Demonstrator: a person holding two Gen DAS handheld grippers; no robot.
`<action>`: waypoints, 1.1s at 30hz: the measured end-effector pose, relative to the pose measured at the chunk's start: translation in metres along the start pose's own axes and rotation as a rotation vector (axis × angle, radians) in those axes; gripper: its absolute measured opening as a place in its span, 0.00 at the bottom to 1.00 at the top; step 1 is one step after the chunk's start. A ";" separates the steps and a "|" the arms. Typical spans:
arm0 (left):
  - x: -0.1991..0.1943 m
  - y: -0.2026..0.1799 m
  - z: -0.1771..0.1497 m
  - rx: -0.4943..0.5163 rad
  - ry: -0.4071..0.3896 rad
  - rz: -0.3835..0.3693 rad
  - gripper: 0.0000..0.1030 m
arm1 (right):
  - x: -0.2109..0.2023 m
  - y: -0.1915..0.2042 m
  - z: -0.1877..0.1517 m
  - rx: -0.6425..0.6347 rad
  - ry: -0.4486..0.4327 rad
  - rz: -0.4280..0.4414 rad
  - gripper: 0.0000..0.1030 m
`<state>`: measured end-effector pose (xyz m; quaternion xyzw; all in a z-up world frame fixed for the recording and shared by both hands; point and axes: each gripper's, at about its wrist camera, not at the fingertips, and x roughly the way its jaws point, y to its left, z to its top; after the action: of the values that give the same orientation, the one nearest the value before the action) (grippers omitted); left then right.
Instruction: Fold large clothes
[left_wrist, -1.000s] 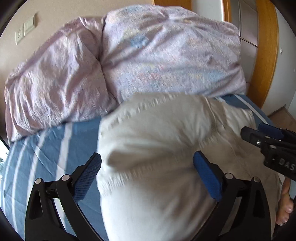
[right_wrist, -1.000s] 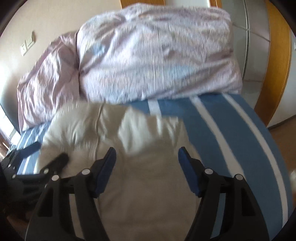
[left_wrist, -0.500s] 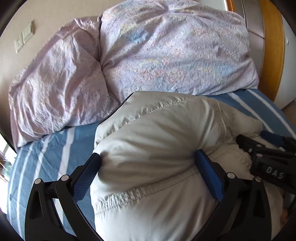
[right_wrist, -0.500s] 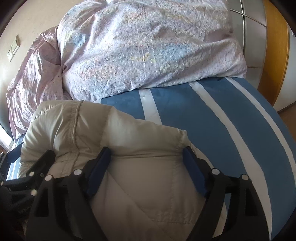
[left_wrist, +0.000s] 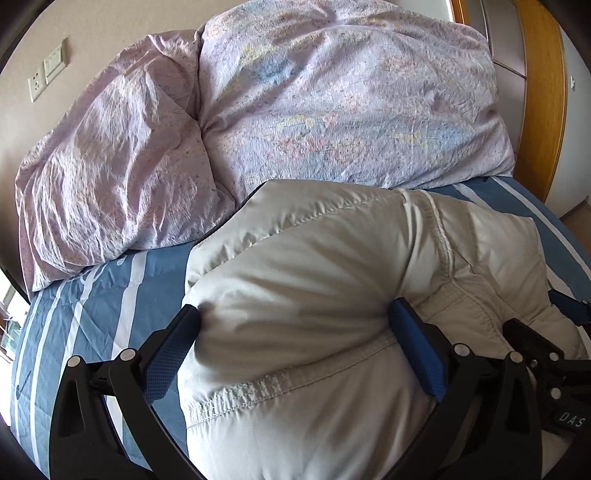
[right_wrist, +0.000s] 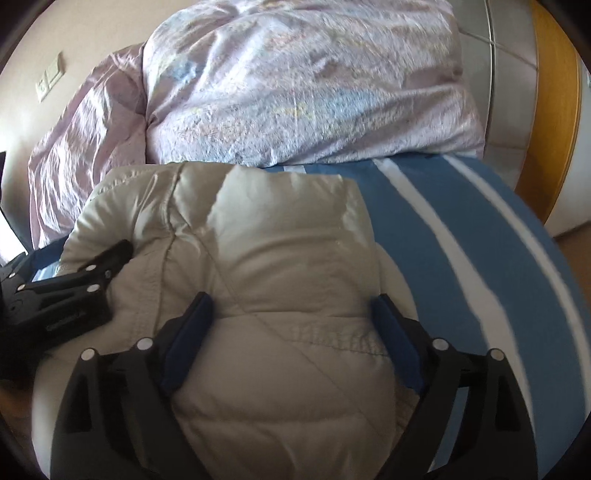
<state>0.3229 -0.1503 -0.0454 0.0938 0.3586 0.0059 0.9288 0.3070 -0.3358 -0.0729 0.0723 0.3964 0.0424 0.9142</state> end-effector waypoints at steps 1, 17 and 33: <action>0.000 -0.002 0.000 0.003 -0.005 0.015 0.99 | 0.001 0.000 -0.001 0.000 -0.004 -0.001 0.86; -0.060 0.098 -0.008 -0.236 0.041 -0.492 0.99 | -0.045 -0.071 0.021 0.258 0.226 0.382 0.98; -0.017 0.113 -0.043 -0.392 0.262 -0.748 0.99 | 0.004 -0.099 -0.006 0.402 0.451 0.562 0.98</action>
<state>0.2880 -0.0331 -0.0450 -0.2220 0.4746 -0.2508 0.8140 0.3072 -0.4319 -0.0960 0.3438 0.5522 0.2267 0.7249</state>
